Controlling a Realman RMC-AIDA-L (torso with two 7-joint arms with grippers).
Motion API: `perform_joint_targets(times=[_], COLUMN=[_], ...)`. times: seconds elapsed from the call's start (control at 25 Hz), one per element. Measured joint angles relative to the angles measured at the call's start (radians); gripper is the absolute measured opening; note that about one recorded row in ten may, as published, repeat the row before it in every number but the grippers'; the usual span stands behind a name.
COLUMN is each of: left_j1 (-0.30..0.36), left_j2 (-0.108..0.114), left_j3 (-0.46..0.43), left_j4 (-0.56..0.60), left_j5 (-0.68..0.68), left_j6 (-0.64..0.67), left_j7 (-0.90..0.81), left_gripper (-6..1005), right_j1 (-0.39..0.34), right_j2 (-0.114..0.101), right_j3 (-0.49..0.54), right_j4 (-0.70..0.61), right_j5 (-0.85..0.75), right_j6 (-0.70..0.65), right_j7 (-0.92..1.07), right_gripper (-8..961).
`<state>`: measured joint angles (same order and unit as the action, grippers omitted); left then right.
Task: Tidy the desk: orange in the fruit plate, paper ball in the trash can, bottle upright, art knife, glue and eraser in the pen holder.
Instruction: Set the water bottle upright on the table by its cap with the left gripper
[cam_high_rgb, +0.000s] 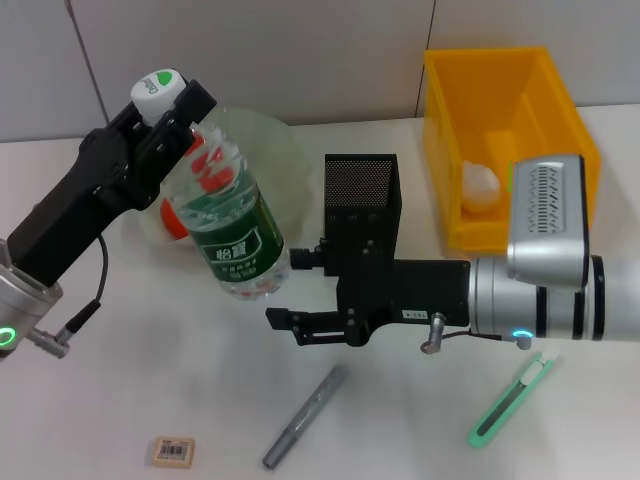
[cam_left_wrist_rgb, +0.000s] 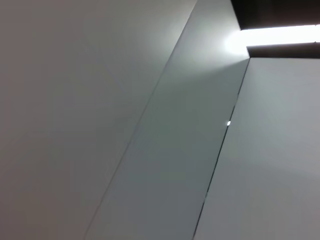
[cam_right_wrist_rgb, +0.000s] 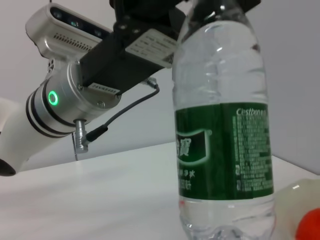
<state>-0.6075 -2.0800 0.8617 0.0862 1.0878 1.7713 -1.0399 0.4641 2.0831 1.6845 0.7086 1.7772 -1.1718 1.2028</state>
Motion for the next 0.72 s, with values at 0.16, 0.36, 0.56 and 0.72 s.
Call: perform_joint_targets(times=[0.16,0.36,0.56,0.72], left_j1=[0.011,0.029,0.054,0.073], left_j2=[0.002,0.004,0.006,0.008], left_j3=[0.002,0.001,0.008,0.01], left_j4=[0.004,0.006,0.006,0.006], left_j5=[0.0,0.001,0.006,0.012], left_j6=[-0.043,-0.049,-0.067,-0.085], left_j7=[0.038,0.067,0.105,0.128], left_gripper=[441,441,440,443], right_j1=[-0.03,-0.08,-0.152,-0.181], right_j2=[0.0,-0.003,-0.004,-0.004], right_j3=[0.013,0.083,0.168,0.26], right_j4=[0.011,0.036,0.103,0.126], right_j5=[0.001,-0.003,-0.003,-0.002], right_j6=[-0.001,-0.019,-0.051,-0.113], right_j7=[0.0,0.0,0.002,0.006], right_gripper=[768,768,769,769])
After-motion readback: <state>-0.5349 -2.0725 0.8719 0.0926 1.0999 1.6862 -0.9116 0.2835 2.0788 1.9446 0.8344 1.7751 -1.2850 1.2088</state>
